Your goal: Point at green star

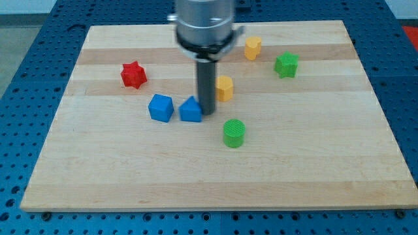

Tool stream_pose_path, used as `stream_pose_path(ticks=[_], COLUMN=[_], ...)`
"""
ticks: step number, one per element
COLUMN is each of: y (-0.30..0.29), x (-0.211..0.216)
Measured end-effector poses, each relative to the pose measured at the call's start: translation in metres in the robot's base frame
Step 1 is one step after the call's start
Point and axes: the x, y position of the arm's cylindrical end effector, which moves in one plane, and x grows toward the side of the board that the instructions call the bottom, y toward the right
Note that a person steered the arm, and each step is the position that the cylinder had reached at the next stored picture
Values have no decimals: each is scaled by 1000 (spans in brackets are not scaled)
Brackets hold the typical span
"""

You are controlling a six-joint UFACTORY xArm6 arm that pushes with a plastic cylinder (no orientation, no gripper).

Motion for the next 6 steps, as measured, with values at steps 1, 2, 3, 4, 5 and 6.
stream_pose_path(ticks=[1,2,3,4,5,6], y=[-14,14,55,147,211,218], x=[0,0,0,-13,-66,-129])
